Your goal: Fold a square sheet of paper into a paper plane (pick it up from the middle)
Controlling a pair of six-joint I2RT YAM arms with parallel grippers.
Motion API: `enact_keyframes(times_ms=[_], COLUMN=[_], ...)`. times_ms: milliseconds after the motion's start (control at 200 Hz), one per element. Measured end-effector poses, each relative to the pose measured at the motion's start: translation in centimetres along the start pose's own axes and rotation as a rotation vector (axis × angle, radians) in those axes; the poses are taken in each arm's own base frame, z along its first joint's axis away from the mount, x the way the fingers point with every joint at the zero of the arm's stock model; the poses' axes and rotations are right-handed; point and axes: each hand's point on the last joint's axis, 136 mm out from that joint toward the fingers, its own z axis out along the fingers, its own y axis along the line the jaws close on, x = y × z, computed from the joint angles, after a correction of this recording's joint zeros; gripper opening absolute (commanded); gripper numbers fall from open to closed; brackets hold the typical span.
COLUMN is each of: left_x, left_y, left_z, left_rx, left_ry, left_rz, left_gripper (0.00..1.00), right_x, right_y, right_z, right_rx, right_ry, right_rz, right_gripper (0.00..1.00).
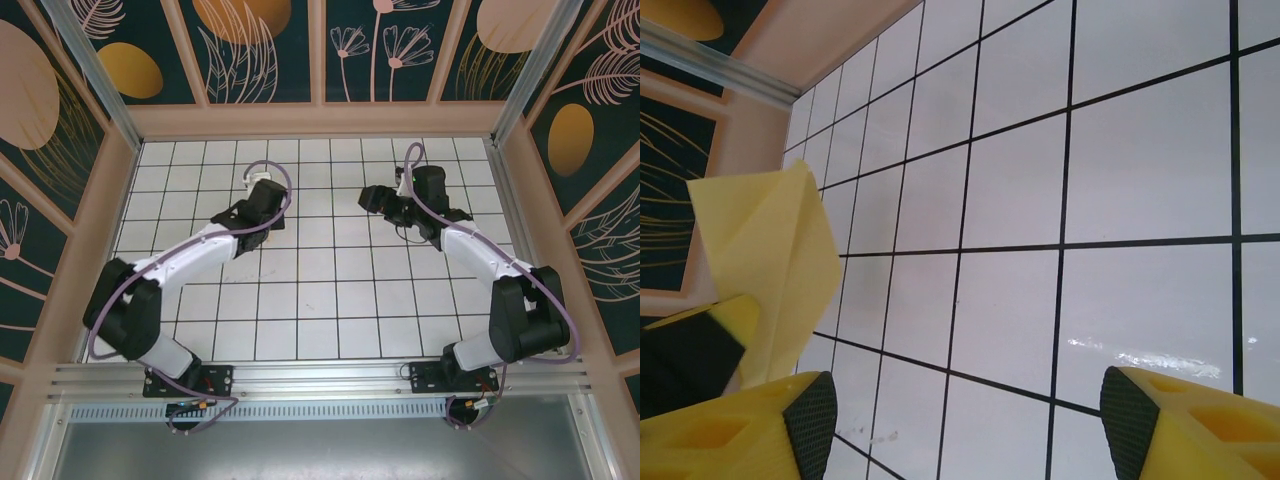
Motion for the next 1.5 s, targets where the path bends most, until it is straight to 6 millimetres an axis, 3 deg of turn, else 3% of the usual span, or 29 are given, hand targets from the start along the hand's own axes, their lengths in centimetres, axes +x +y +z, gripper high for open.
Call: enact_keyframes(times_ms=[90, 220, 375, 555, 701, 871, 976, 1111, 1221, 1351, 1501], left_x=[1.9, 4.7, 7.3, 7.3, 5.2, 1.3, 0.4, 1.9, 3.6, 4.9, 5.9], left_y=[0.9, 0.4, -1.0, -3.3, -3.6, -0.5, 2.1, 5.8, 8.8, 10.9, 12.1], left_z=[1.8, 4.1, 5.3, 5.3, 3.7, 2.2, 2.2, 3.0, 3.3, 2.7, 2.1], left_rx=[-0.129, -0.218, -0.194, -0.07, 0.056, 0.138, 0.136, 0.107, 0.066, 0.047, 0.046], left_ry=[0.055, 0.123, 0.187, 0.2, 0.163, 0.08, 0.051, 0.073, 0.091, 0.081, 0.068], left_rz=[0.088, 0.192, 0.236, 0.166, 0.058, -0.12, -0.204, -0.302, -0.379, -0.457, -0.521], left_gripper=[0.15, 0.19, 0.39, 0.65, 0.81, 0.9, 0.93, 0.96, 0.98, 0.99, 0.99], right_x=[-0.2, -0.4, -0.6, -0.8, 0.2, 3.1, 5.7, 9.2, 12.2, 14.4, 15.0], right_y=[-0.3, -0.6, -1.0, -2.0, -2.5, 0.7, 3.8, 7.8, 9.8, 10.8, 10.2], right_z=[0.0, 0.0, -0.1, 0.1, 1.6, 6.0, 8.9, 12.8, 15.6, 18.3, 20.3], right_rx=[0.015, 0.035, 0.056, 0.102, 0.17, 0.181, 0.152, 0.09, 0.051, 0.025, 0.039], right_ry=[-0.011, -0.023, -0.034, -0.052, -0.024, 0.056, 0.116, 0.195, 0.265, 0.325, 0.349], right_rz=[0.0, 0.002, 0.004, 0.011, 0.001, -0.079, -0.14, -0.19, -0.209, -0.219, -0.215], right_gripper=[0.72, 0.72, 0.72, 0.73, 0.73, 0.68, 0.58, 0.45, 0.4, 0.38, 0.37])
